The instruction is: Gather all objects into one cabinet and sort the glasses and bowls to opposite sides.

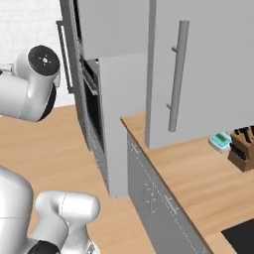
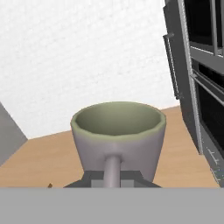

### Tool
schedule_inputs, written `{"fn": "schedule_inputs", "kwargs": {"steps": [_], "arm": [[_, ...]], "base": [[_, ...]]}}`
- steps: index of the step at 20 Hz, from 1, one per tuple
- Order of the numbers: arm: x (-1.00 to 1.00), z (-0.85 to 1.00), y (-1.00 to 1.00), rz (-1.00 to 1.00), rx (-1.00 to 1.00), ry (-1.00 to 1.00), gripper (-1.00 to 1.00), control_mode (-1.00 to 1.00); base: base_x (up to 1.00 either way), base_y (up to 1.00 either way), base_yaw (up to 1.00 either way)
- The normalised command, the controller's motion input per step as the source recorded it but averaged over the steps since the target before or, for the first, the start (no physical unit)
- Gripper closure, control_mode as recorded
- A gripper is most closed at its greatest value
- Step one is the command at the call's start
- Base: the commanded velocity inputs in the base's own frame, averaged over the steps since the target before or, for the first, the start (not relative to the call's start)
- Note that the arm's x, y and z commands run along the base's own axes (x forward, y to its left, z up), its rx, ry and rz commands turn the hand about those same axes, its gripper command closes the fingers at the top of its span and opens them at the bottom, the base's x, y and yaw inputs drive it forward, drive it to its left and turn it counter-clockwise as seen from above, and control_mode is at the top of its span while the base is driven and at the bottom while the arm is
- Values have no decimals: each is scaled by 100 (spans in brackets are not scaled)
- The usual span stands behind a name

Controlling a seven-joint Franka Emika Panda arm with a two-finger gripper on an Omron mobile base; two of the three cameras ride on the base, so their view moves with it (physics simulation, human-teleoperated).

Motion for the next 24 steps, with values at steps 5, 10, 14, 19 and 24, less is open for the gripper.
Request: {"fn": "schedule_inputs", "kwargs": {"steps": [5, 10, 14, 19, 24], "arm": [[0, 0, 0, 0, 0, 0, 100, 100], [0, 0, 0, 0, 0, 0, 100, 100], [0, 0, 0, 0, 0, 0, 100, 100], [0, 0, 0, 0, 0, 0, 100, 100], [0, 0, 0, 0, 0, 0, 100, 100]], "base": [[25, 23, -47], [24, 22, -48], [26, 27, -49], [36, 33, -48], [38, 69, -40]]}}
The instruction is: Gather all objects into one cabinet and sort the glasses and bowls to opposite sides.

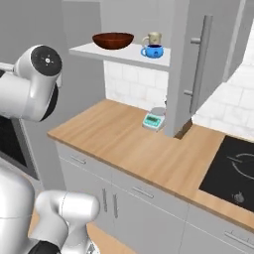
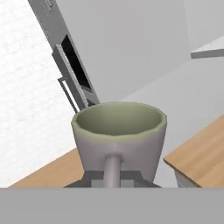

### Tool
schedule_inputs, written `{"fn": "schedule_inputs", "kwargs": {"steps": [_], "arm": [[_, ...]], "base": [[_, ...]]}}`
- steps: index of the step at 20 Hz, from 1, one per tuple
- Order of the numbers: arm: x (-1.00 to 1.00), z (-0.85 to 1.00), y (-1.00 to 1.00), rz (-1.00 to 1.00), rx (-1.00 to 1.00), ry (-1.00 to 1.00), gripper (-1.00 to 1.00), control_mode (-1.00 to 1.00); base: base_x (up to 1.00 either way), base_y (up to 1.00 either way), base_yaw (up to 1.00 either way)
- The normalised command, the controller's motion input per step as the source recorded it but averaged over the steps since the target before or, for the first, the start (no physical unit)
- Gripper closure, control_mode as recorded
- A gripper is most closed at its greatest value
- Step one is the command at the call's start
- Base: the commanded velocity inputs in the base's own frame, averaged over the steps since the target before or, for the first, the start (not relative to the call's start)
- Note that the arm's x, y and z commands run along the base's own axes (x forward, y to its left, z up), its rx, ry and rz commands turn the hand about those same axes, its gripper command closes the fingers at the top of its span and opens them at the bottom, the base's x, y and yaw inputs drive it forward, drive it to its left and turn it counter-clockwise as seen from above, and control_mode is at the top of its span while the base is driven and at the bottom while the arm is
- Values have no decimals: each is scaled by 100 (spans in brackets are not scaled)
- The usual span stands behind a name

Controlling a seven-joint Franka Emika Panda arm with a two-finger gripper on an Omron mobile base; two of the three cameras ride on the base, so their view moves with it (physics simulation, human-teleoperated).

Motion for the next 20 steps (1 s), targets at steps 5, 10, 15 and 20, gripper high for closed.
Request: {"fn": "schedule_inputs", "kwargs": {"steps": [5, 10, 15, 20], "arm": [[0, 0, 0, 0, 0, 0, 100, 100], [0, 0, 0, 0, 0, 0, 100, 100], [0, 0, 0, 0, 0, 0, 100, 100], [0, 0, 0, 0, 0, 0, 100, 100]], "base": [[8, 67, -8], [20, 4, -38], [0, 0, -41], [8, 0, -25]]}}
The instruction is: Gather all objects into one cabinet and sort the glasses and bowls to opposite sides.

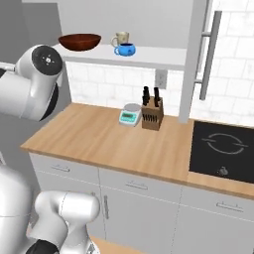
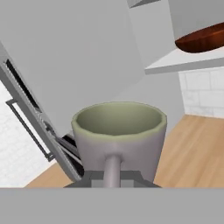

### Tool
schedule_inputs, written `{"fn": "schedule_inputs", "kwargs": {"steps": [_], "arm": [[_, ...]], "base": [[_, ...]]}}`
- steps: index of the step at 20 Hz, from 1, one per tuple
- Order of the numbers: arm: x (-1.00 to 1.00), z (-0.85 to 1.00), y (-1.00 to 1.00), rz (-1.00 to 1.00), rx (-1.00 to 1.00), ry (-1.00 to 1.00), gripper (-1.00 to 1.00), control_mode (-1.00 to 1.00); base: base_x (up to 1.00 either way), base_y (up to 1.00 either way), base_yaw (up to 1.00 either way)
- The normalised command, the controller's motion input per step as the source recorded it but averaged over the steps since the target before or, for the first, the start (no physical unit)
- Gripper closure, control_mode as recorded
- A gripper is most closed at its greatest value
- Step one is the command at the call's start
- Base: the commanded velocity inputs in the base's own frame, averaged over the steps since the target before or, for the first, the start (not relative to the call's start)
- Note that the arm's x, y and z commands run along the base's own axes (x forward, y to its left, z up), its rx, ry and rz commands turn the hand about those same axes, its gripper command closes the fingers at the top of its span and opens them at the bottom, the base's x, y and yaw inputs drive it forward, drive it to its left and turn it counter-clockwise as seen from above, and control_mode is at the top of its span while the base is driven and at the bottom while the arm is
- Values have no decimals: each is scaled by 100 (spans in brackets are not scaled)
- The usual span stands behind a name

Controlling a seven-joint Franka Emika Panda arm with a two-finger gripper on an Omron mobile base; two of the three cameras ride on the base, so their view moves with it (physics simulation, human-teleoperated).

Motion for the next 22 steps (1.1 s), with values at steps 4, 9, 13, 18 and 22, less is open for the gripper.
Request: {"fn": "schedule_inputs", "kwargs": {"steps": [4, 9, 13, 18, 22], "arm": [[0, 0, 0, 0, 0, 0, 100, 100], [0, 0, 0, 0, 0, 0, 100, 100], [0, 0, 0, 0, 0, 0, 100, 100], [0, 0, 0, 0, 0, 0, 100, 100], [0, 0, 0, 0, 0, 0, 100, 100]], "base": [[36, 0, -13], [34, 0, -2], [31, 0, 0], [43, 0, -4], [40, 0, -5]]}}
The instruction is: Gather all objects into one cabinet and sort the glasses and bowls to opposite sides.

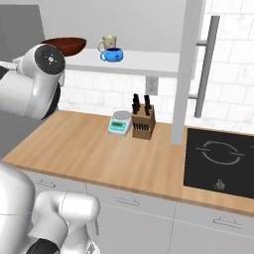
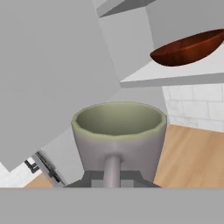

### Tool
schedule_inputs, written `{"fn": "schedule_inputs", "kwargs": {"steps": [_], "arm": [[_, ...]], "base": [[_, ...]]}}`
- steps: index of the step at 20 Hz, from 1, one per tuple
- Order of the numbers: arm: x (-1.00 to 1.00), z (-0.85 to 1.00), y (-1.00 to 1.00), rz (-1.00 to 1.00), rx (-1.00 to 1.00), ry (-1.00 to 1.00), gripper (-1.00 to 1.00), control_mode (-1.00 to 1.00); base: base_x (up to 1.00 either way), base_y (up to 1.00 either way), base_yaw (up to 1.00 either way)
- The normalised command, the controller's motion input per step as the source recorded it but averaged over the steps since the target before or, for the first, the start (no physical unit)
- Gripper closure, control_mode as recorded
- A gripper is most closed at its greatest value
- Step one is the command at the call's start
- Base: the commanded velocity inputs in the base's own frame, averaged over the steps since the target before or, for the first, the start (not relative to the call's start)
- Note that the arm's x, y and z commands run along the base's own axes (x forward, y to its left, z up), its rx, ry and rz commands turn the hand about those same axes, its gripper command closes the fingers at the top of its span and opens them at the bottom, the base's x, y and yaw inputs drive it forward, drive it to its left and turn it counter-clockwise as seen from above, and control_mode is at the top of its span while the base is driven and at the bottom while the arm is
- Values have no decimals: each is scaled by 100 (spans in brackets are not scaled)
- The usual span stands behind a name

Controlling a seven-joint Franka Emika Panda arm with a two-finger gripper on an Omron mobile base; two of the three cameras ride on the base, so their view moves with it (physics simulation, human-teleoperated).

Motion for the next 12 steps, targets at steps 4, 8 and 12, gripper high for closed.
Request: {"fn": "schedule_inputs", "kwargs": {"steps": [4, 8, 12], "arm": [[0, 0, 0, 0, 0, 0, 100, 100], [0, 0, 0, 0, 0, 0, 100, 100], [0, 0, 0, 0, 0, 0, 100, 100]], "base": [[23, 0, -2], [23, 0, -5], [44, 0, -17]]}}
